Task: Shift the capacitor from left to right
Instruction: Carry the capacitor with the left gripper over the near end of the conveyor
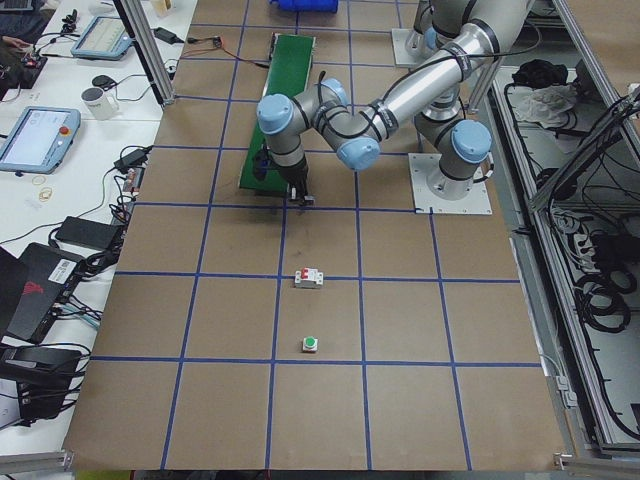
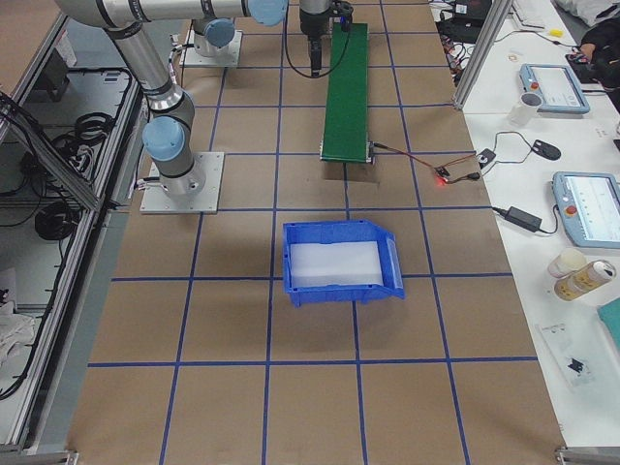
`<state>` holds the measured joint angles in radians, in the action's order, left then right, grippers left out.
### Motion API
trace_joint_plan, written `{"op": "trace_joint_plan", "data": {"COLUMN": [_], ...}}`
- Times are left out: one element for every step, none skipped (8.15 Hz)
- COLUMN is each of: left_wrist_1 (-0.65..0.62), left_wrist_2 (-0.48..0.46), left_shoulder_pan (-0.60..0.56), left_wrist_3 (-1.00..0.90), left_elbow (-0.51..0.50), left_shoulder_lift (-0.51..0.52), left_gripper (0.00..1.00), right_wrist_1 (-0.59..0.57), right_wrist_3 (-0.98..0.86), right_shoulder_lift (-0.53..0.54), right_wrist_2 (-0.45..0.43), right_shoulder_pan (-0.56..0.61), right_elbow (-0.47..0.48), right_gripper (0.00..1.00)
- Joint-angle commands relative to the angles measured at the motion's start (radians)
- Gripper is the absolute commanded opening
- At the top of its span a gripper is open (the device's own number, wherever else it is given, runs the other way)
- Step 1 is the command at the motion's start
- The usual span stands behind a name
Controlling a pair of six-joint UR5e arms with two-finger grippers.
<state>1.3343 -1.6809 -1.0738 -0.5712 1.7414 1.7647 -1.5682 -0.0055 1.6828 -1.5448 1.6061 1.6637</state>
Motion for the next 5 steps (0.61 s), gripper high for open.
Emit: {"op": "trace_joint_plan", "data": {"left_wrist_1": [-0.013,-0.017,-0.018,-0.018,-0.018], "left_wrist_2": [0.007,0.009,0.013,0.068,0.076], "left_shoulder_pan": [-0.186,-0.246,-0.299,-0.326,-0.33], "left_wrist_3": [0.167,0.248,0.322,0.379,0.381], "left_elbow": [-0.032,-0.043,-0.046,-0.051,-0.059], "left_shoulder_lift": [0.05,0.061,0.076,0.084,0.088], "left_gripper": [0.0,0.0,0.0,0.0,0.0], "right_wrist_1": [0.0,0.001,0.001,-0.001,0.0], "right_wrist_3": [-0.001,-0.001,-0.001,-0.001,-0.001], "right_shoulder_lift": [0.0,0.0,0.0,0.0,0.0], "right_wrist_2": [0.002,0.0,0.0,0.002,0.0], "right_shoulder_pan": [0.0,0.0,0.0,0.0,0.0], "right_elbow": [0.001,-0.001,-0.001,-0.001,-0.001], "right_gripper": [1.0,1.0,1.0,1.0,1.0]}}
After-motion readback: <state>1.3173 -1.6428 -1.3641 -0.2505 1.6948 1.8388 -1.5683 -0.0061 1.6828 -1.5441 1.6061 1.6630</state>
